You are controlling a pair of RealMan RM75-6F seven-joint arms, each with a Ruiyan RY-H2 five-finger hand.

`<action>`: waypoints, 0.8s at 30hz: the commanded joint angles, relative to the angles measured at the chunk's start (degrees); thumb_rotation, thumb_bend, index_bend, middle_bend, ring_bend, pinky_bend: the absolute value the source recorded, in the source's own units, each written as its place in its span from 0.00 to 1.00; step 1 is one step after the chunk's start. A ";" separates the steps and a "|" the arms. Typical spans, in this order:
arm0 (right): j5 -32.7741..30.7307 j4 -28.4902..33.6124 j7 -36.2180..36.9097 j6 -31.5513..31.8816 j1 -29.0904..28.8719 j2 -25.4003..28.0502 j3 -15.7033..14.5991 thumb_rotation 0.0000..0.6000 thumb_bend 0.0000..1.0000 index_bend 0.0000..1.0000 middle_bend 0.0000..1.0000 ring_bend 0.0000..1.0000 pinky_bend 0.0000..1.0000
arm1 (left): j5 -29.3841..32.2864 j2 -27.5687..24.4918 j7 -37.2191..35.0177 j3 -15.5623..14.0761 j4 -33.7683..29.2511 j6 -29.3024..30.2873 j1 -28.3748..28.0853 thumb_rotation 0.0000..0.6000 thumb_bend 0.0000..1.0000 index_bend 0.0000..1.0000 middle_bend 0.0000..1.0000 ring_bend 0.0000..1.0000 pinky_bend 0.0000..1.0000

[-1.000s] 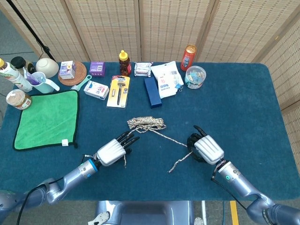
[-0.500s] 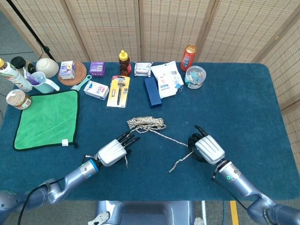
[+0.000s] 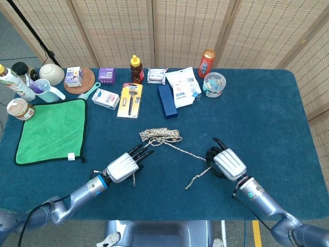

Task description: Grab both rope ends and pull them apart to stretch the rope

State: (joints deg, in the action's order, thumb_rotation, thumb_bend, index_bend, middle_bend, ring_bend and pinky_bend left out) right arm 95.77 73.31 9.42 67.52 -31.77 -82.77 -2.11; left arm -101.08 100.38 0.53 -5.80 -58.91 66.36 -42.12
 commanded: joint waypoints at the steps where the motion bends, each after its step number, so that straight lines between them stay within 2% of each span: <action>1: 0.03 0.01 0.03 0.00 0.00 0.01 -0.02 1.00 0.43 0.71 0.40 0.30 0.01 | -0.03 -0.20 -0.09 0.09 -0.21 0.18 -0.02 1.00 0.35 0.66 0.01 0.00 0.00; 17: 0.17 0.25 -0.17 0.18 -0.01 -0.03 0.09 1.00 0.43 0.72 0.41 0.32 0.01 | 0.28 -2.18 -0.44 0.79 -2.23 1.87 0.51 1.00 0.46 0.73 0.06 0.00 0.00; 24: -0.42 0.71 -0.83 0.97 0.48 -0.03 0.63 1.00 0.44 0.72 0.43 0.32 0.02 | 1.14 -4.87 0.03 1.31 -4.22 3.69 1.82 1.00 0.51 0.75 0.13 0.00 0.00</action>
State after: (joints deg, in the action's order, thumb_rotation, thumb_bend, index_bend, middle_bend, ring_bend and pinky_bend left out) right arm 95.46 73.93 8.69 68.38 -31.41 -82.79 -1.56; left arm -100.30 96.22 0.36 -4.71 -62.54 69.44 -40.77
